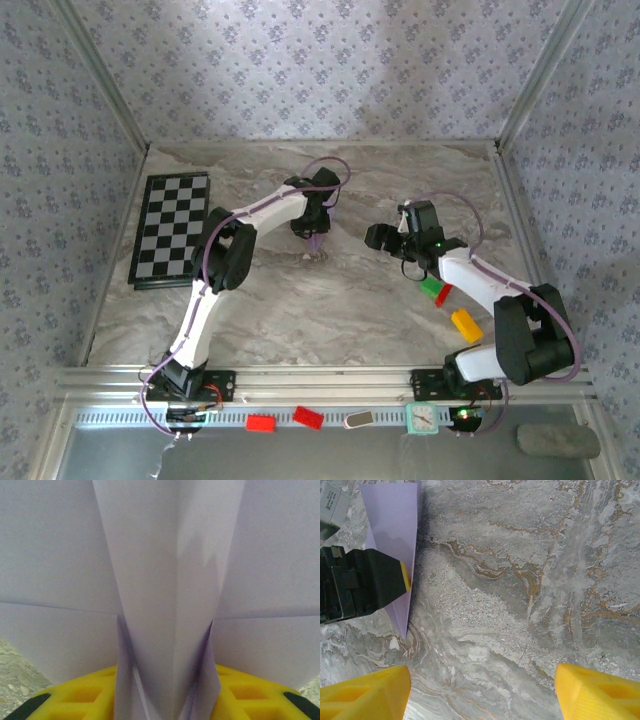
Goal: Fold a paper plane with a square sheet of paper (pick it up from the middle)
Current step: Move a paper plane to the center of the table.
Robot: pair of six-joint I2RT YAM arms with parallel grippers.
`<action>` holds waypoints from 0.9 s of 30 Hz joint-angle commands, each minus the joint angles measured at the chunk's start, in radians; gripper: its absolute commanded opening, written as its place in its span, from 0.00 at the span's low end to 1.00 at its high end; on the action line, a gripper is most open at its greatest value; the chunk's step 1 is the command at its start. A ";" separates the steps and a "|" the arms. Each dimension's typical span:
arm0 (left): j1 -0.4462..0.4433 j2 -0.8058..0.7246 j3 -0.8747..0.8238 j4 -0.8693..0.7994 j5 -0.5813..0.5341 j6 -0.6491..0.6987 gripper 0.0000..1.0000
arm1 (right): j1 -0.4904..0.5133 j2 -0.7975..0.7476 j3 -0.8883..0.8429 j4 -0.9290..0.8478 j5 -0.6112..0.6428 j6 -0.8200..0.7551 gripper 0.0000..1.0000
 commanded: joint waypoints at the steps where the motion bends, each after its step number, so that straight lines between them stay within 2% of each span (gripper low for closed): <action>1: 0.000 -0.027 0.041 -0.052 0.011 0.011 0.44 | -0.008 0.008 0.016 0.014 -0.013 0.007 0.77; 15: -0.008 -0.119 0.067 -0.090 -0.023 0.059 0.49 | -0.010 -0.009 0.049 -0.028 0.006 -0.013 0.80; 22: -0.006 -0.284 0.042 -0.101 -0.114 0.088 0.56 | -0.018 -0.086 0.137 -0.129 0.071 -0.093 0.85; 27: 0.008 -0.483 -0.098 -0.022 -0.184 0.105 0.63 | -0.029 -0.152 0.202 -0.194 0.154 -0.176 0.90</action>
